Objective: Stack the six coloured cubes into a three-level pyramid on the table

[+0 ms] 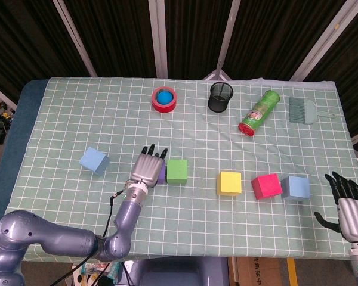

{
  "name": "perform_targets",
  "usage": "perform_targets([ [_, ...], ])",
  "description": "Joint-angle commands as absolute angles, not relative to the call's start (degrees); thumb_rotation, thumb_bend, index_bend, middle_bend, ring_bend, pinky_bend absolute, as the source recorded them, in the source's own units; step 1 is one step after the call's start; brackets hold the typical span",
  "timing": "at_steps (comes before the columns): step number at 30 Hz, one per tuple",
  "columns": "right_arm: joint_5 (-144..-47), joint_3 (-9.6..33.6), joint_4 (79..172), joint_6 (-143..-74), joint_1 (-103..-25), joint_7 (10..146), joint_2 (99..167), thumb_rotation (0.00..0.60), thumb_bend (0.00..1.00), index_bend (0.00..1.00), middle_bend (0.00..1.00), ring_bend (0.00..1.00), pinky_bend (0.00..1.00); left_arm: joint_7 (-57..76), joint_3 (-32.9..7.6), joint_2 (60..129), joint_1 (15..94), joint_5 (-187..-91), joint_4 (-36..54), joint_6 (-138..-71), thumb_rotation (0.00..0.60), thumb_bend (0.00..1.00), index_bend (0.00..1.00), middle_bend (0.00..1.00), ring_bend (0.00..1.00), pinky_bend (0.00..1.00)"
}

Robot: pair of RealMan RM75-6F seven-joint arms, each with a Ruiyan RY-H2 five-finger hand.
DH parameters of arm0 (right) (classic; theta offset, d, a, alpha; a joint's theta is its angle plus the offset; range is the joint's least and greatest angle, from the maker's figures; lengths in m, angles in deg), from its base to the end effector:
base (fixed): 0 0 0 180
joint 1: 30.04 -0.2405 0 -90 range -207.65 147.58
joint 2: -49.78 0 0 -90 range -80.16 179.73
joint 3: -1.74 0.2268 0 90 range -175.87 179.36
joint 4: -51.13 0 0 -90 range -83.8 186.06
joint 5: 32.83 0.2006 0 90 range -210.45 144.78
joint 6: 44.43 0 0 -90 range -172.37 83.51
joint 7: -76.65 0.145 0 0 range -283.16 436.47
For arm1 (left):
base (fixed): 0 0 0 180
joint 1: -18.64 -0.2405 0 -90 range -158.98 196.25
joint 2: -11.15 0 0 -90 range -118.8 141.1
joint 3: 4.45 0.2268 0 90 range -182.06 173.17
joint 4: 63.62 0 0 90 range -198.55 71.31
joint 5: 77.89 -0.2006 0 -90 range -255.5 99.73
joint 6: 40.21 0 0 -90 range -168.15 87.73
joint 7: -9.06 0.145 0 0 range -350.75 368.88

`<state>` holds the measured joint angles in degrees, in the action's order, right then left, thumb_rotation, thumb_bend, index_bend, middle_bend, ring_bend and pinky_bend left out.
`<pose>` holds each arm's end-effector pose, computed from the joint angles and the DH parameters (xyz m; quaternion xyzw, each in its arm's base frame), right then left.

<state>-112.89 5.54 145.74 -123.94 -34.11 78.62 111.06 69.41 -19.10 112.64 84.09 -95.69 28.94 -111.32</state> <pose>-0.2976 -0.1768 0.1609 0.5675 -0.4451 0.3540 0.5955 -0.0264 0.3096 -0.0581 -0.7719 -0.3591 -0.2217 0.4755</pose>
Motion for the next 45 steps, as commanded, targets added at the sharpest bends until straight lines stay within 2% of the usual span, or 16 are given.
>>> perform_targets([
  [1,-112.94,5.52,145.76,-124.03,-34.08,78.59,111.07,0.600,0.27,0.00,0.00,0.00,0.00,69.41,-19.02,112.36,83.89,-95.75,29.15,-111.39,0.600,0.36,0.00,0.27,0.00,0.12],
  [19,-112.91,5.56,145.80,-124.09,-34.04,78.55,111.08,0.600,0.27,0.00,0.00,0.00,0.00,69.38,-18.76,112.24,83.25,-96.18,28.92,-111.41,0.600,0.33,0.00,0.26,0.00,0.12],
  [25,-112.93,5.55,145.78,-124.11,-34.03,78.49,111.11,0.600,0.27,0.00,0.00,0.00,0.00,69.33,-18.79,111.97,82.99,-96.30,28.77,-111.34,0.600,0.22,0.00,0.24,0.00,0.12],
  [36,-112.94,5.53,145.86,-124.16,-33.99,78.37,111.09,0.600,0.27,0.00,0.00,0.00,0.00,68.36,-18.87,111.61,82.29,-97.75,28.74,-111.73,0.600,0.21,0.00,0.21,0.00,0.12],
  [41,-112.96,5.53,145.88,-124.15,-34.00,78.32,111.11,0.600,0.27,0.00,0.00,0.00,0.00,67.91,-18.94,111.42,81.90,-98.10,28.85,-111.71,0.600,0.13,0.00,0.18,0.00,0.12],
  [45,-112.98,5.52,145.88,-124.22,-33.97,78.29,111.12,0.600,0.27,0.00,0.00,0.00,0.00,67.70,-18.94,111.38,81.67,-98.24,28.88,-111.56,0.600,0.13,0.00,0.23,0.00,0.12],
])
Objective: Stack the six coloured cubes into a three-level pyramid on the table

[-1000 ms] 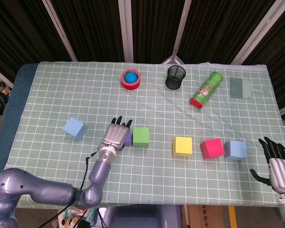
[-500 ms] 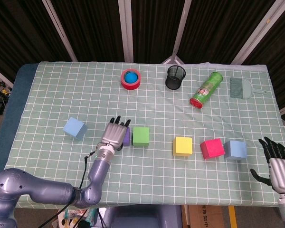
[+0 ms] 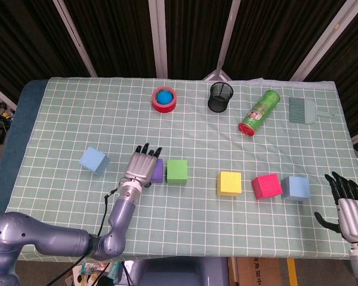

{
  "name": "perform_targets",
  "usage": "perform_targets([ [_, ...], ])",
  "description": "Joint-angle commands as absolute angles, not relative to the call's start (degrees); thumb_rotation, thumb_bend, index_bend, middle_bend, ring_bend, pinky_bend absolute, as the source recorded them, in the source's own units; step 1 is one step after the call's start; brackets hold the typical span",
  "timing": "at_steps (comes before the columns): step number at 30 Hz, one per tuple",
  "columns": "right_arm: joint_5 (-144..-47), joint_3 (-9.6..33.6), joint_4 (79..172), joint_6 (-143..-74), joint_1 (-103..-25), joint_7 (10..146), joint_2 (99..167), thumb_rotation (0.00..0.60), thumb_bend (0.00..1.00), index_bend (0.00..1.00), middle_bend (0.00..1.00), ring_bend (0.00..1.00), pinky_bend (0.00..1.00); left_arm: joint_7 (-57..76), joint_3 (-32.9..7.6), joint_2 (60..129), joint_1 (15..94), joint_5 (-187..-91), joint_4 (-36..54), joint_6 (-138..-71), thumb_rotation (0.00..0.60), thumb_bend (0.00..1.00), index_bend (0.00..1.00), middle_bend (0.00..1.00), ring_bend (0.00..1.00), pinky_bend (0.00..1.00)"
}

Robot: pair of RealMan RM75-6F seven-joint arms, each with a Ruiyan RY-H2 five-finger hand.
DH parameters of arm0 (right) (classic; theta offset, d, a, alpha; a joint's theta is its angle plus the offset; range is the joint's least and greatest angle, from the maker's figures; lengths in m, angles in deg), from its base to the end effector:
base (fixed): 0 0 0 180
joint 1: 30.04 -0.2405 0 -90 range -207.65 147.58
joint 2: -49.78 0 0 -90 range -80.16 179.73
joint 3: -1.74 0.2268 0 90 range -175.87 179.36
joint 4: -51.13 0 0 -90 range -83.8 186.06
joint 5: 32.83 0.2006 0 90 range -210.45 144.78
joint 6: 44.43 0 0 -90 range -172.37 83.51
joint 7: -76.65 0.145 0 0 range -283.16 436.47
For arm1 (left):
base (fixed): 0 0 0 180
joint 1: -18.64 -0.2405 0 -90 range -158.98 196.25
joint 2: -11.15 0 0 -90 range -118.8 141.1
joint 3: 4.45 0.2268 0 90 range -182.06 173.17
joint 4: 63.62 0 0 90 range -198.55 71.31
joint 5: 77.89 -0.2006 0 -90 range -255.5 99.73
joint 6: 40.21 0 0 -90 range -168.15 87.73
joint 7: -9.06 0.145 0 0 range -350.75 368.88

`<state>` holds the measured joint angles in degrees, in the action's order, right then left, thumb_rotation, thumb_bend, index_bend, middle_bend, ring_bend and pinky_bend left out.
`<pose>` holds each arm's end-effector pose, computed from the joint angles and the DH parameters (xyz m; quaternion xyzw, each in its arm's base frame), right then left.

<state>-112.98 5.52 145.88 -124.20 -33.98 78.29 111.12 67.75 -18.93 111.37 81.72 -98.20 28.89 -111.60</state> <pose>-0.2970 -0.1761 0.1608 0.5676 -0.4435 0.3540 0.5965 -0.0375 0.3152 -0.0493 -0.7583 -0.3641 -0.2317 0.4887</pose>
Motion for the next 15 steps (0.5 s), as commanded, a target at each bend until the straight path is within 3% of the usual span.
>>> perform_targets([
  [1,-112.97,5.53,145.89,-124.23,-33.96,78.29,111.12,0.600,0.27,0.00,0.00,0.00,0.00,67.71,-18.92,111.40,81.66,-98.27,28.87,-111.55,0.600,0.14,0.00,0.24,0.00,0.12],
  [9,-112.93,5.54,145.86,-124.22,-33.96,78.30,111.12,0.600,0.27,0.00,0.00,0.00,0.00,67.75,-18.76,111.97,81.53,-98.53,28.14,-111.39,0.600,0.29,0.00,0.32,0.00,0.12],
  [15,-112.91,5.54,145.87,-124.13,-33.99,78.33,111.12,0.600,0.27,0.00,0.00,0.00,0.00,67.10,-18.91,112.26,81.29,-99.43,27.63,-111.39,0.600,0.31,0.00,0.34,0.00,0.12],
])
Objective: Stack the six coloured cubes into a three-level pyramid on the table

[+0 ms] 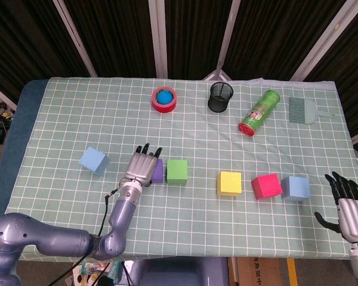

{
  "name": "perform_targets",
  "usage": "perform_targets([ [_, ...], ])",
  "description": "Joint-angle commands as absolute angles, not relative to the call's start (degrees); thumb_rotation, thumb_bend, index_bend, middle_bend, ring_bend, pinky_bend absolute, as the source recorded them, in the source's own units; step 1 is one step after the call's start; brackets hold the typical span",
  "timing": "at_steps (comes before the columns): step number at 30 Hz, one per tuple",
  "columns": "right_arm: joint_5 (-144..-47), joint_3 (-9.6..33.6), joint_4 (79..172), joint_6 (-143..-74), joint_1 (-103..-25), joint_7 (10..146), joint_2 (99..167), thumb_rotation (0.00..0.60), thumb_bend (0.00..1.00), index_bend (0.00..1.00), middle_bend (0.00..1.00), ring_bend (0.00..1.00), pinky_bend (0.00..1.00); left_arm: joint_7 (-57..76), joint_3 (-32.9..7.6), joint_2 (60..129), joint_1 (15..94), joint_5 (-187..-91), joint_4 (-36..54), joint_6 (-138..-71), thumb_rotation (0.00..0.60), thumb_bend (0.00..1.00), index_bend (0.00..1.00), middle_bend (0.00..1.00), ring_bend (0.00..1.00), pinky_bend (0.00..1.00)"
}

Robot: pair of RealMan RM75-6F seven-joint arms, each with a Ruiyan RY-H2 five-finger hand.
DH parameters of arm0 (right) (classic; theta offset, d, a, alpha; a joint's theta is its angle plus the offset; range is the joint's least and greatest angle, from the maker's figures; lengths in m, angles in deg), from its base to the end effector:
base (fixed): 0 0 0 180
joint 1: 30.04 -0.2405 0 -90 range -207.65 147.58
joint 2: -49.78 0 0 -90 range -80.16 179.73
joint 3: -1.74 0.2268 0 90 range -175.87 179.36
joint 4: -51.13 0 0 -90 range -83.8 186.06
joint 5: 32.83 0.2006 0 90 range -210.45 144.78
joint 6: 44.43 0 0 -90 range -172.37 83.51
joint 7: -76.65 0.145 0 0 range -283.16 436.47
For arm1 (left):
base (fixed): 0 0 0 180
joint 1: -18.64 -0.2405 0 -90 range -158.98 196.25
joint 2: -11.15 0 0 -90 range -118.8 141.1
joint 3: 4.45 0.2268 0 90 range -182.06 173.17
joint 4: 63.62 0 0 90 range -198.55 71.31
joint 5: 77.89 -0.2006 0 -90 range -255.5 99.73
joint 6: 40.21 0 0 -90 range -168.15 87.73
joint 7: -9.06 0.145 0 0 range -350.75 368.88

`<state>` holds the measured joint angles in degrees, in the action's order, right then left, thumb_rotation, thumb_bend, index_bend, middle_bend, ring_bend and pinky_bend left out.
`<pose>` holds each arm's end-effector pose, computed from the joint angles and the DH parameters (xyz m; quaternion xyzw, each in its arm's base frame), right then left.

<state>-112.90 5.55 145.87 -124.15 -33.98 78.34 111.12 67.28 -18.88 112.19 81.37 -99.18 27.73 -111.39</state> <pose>-0.2972 -0.1762 0.1609 0.5670 -0.4441 0.3540 0.5966 -0.0383 0.3159 -0.0520 -0.7567 -0.3635 -0.2355 0.4896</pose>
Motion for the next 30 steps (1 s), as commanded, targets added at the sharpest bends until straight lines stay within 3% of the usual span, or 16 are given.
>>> perform_targets([
  [1,-112.91,5.54,145.87,-124.11,-33.99,78.34,111.12,0.600,0.27,0.00,0.00,0.00,0.00,66.91,-18.92,112.32,81.21,-99.66,27.57,-111.38,0.600,0.31,0.00,0.34,0.00,0.12],
  [30,-112.89,5.57,145.89,-124.14,-33.99,78.27,111.14,0.600,0.27,0.00,0.00,0.00,0.00,64.20,-19.58,114.44,80.10,-102.85,25.77,-110.03,0.600,0.31,0.00,0.33,0.02,0.12],
])
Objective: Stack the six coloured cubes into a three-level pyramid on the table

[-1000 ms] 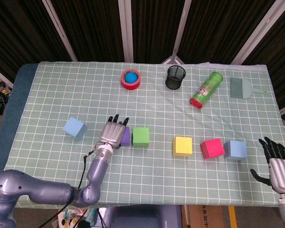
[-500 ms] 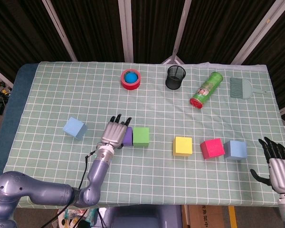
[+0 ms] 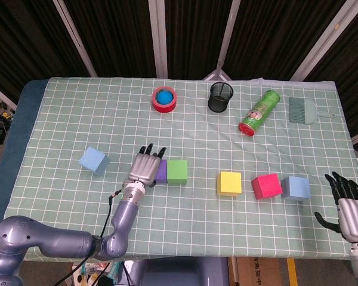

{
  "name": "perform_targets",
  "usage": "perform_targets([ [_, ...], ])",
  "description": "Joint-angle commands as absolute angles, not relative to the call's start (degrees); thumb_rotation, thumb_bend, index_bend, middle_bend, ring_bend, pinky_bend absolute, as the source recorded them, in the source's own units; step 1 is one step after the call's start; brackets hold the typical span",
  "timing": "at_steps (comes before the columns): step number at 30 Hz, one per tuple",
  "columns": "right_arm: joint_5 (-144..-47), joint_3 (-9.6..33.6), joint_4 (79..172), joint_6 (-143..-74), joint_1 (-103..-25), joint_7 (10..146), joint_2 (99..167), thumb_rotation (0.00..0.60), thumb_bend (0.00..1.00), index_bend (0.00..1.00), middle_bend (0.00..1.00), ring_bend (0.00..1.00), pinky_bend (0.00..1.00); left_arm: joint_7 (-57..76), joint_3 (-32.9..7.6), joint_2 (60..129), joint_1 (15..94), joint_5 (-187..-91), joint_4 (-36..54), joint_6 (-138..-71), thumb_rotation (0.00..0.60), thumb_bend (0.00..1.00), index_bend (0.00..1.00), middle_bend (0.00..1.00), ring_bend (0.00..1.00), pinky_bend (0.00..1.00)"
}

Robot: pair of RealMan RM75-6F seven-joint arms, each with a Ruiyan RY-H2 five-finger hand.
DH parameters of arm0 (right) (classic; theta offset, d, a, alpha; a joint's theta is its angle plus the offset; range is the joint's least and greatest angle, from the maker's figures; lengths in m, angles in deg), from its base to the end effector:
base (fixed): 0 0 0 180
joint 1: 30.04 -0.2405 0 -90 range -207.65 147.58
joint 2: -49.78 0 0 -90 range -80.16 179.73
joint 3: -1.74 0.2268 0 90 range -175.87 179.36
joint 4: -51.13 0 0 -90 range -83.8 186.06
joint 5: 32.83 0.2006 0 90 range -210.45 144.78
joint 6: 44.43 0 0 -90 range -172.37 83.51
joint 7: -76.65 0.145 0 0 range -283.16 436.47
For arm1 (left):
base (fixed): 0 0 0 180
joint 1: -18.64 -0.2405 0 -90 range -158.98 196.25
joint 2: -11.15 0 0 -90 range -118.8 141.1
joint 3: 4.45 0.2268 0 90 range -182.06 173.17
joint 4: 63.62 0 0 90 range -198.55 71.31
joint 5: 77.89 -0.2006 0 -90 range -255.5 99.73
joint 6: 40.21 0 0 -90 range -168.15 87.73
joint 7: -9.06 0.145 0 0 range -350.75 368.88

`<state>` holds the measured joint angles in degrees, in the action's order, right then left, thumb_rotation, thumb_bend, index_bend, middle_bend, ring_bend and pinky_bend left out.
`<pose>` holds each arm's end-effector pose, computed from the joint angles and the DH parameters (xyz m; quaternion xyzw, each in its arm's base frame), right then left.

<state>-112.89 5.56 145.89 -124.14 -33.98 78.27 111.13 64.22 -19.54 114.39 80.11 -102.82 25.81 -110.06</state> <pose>-0.2971 -0.1762 0.1608 0.5671 -0.4440 0.3537 0.5968 -0.0336 0.3137 -0.0601 -0.7515 -0.3753 -0.2632 0.4745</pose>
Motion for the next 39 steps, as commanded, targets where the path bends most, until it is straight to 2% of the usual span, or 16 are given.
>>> perform_targets([
  [1,-112.89,5.56,145.89,-124.14,-33.99,78.26,111.15,0.600,0.27,0.00,0.00,0.00,0.00,64.23,-19.58,114.49,80.10,-102.86,25.74,-109.97,0.600,0.31,0.00,0.33,0.02,0.12],
  [28,-112.71,5.58,145.90,-123.99,-34.02,78.07,111.16,0.600,0.27,0.00,0.00,0.00,0.00,64.22,-20.53,116.15,80.35,-103.17,24.63,-109.34,0.600,0.31,0.00,0.30,0.02,0.12],
  [31,-112.70,5.57,145.92,-123.98,-34.02,78.04,111.14,0.600,0.27,0.00,0.00,0.00,0.00,64.36,-20.56,116.17,80.33,-103.03,24.65,-109.37,0.600,0.28,0.00,0.26,0.02,0.12],
  [36,-112.72,5.55,145.94,-123.97,-34.01,78.02,111.11,0.600,0.27,0.00,0.00,0.00,0.00,64.77,-20.57,115.81,80.20,-102.33,25.09,-109.30,0.600,0.15,0.00,0.11,0.01,0.10],
  [39,-112.78,5.50,145.96,-124.01,-33.99,77.93,111.09,0.600,0.27,0.00,0.00,0.00,0.00,64.73,-20.59,115.53,80.01,-102.09,25.49,-109.37,0.600,0.12,0.00,0.04,0.00,0.09],
])
